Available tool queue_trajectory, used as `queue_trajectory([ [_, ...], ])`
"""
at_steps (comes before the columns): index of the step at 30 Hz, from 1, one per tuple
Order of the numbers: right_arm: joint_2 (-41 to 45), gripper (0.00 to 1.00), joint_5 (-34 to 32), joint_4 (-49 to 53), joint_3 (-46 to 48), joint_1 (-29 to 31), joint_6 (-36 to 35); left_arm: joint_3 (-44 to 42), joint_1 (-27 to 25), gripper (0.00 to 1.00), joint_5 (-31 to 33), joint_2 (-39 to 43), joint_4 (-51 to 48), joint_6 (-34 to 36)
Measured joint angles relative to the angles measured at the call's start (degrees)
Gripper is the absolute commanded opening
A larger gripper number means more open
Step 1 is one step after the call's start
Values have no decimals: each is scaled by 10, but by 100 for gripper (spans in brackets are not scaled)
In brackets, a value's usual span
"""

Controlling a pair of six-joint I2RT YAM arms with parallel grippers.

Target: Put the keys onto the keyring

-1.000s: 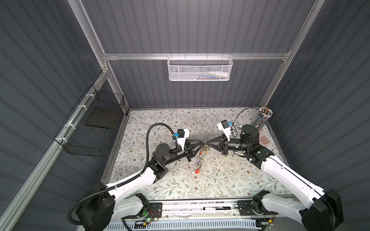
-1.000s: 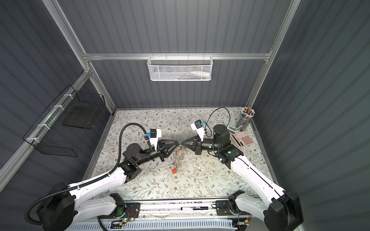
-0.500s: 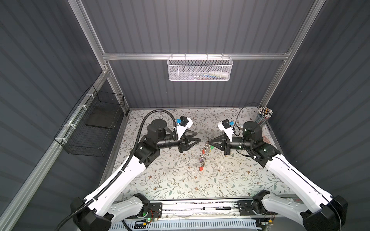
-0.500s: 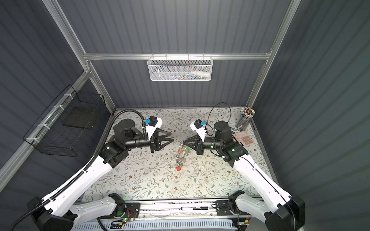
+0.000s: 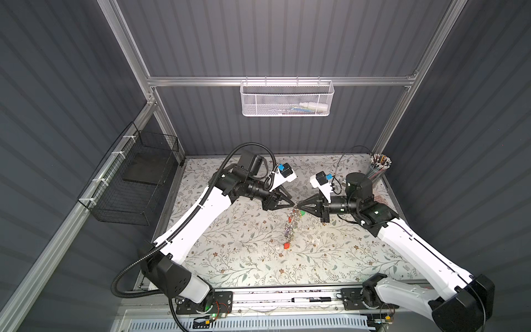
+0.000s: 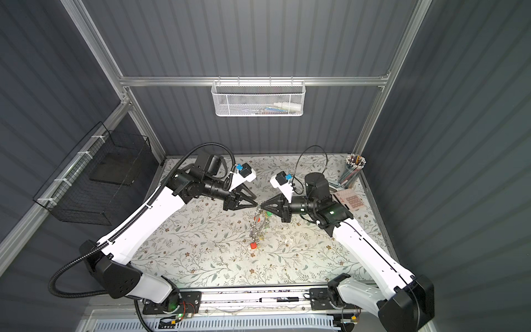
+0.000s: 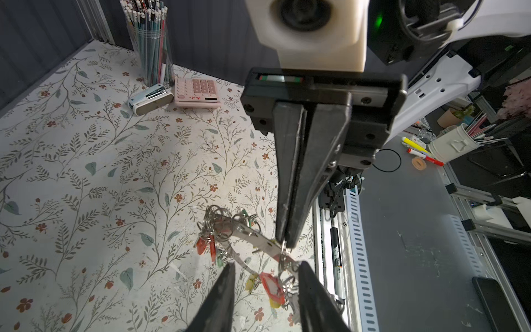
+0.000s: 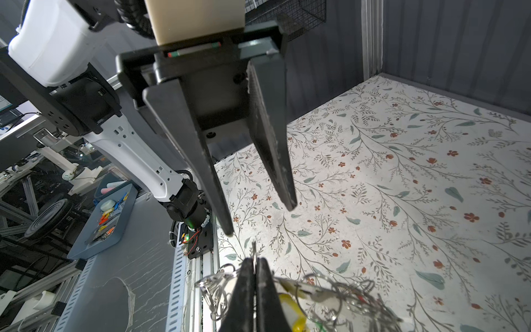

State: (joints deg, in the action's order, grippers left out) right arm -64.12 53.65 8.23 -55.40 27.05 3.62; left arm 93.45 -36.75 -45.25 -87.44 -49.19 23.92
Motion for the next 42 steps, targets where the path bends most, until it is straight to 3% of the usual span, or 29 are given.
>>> queue_trajectory([
  [8,0,0,5,-2,0,-3,2,21,-19,35,-5,-17,-27,17],
  [18,0,0,12,-10,0,-4,4,25,-23,19,-5,-32,-34,26],
  [29,0,0,14,-13,0,-9,9,25,-23,23,4,-28,-34,27],
  [42,2,0,18,-18,0,-10,15,25,-23,10,7,-19,-34,28],
])
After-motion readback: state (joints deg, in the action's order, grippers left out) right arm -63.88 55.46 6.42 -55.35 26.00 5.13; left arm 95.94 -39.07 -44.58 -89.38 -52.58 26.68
